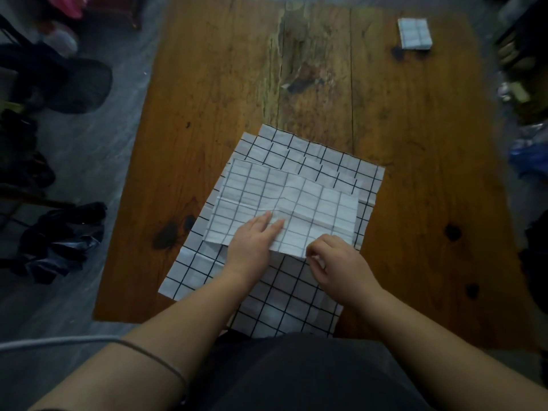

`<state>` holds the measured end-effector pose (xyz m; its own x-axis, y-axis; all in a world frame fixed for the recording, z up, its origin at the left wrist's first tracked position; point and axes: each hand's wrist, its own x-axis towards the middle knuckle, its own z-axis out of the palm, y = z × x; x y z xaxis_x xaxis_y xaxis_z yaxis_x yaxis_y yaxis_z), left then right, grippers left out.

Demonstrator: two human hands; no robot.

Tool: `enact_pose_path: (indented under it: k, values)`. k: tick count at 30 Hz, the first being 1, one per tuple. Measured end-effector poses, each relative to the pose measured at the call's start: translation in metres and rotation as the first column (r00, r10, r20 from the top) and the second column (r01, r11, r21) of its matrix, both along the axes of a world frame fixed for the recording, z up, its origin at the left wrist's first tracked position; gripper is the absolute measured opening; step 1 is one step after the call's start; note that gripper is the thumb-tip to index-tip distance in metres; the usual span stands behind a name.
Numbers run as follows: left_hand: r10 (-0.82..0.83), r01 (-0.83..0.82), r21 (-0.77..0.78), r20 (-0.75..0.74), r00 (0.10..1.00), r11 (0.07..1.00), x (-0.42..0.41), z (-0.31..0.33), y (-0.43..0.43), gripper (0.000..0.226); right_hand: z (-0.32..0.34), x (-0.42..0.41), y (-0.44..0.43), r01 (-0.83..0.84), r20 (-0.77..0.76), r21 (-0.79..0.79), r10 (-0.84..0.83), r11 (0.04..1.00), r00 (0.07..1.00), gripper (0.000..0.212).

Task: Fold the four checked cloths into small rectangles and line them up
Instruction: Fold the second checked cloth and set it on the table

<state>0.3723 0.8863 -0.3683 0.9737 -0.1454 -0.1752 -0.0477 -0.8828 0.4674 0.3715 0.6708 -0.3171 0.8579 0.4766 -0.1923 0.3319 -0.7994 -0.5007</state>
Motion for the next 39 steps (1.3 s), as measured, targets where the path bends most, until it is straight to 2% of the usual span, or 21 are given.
enact_pose_path:
  k: [5,11,14,16,20,24,28,31,34,36,37,39]
  values:
    - [0.081,-0.064,-0.218,0.067,0.994,0.974,-0.003,0.019,0.018,0.057,0.012,0.011,0.001,0.076,-0.099,0.096,-0.066,0.993,0.993,0.012]
    - [0.076,-0.023,-0.427,0.107,0.991,0.904,-0.004,0.064,0.031,0.033,0.035,0.046,0.005,0.113,-0.021,0.196,-0.11,0.974,0.994,0.014]
    - [0.017,0.067,-0.528,0.153,0.988,0.847,-0.003,0.097,0.028,0.02,0.051,0.058,0.011,0.054,0.03,0.232,-0.063,0.971,0.998,0.028]
    - [-0.005,0.076,-0.559,0.128,0.992,0.826,-0.004,0.118,0.025,0.014,0.061,0.063,0.014,-0.017,0.065,0.24,0.001,0.971,0.998,0.036]
    - [0.006,0.024,-0.606,0.047,0.999,0.795,-0.005,0.143,0.017,0.02,0.076,0.067,0.014,-0.138,0.073,0.259,0.123,0.956,0.99,0.04]
    - [0.058,-0.084,-0.65,-0.061,0.996,0.756,-0.01,0.157,0.011,0.034,0.085,0.062,0.005,-0.183,0.069,0.262,0.171,0.947,0.983,0.017]
    - [0.235,-0.293,-0.694,-0.181,0.955,0.658,-0.015,0.169,-0.001,0.025,0.101,0.052,-0.009,-0.117,-0.033,0.307,0.134,0.945,0.99,0.015]
    - [0.255,-0.43,-0.717,-0.346,0.903,0.548,-0.018,0.182,-0.013,0.029,0.105,0.043,-0.023,-0.055,-0.072,0.347,0.085,0.936,0.994,0.006]
    - [0.243,-0.491,-0.726,-0.428,0.871,0.482,-0.02,0.185,-0.02,0.027,0.107,0.037,-0.035,0.048,-0.142,0.387,0.008,0.921,0.99,0.01]
    - [0.232,-0.485,-0.739,-0.426,0.874,0.468,-0.021,0.186,-0.025,0.022,0.11,0.035,-0.043,0.098,-0.184,0.403,-0.025,0.91,0.983,0.013]
    - [0.23,-0.48,-0.74,-0.422,0.877,0.472,-0.022,0.186,-0.028,0.028,0.111,0.034,-0.047,0.12,-0.195,0.405,-0.042,0.907,0.98,0.013]
    - [0.228,-0.435,-0.721,-0.372,0.899,0.539,-0.023,0.187,-0.035,0.039,0.116,0.032,-0.054,0.166,-0.211,0.409,-0.084,0.897,0.974,0.012]
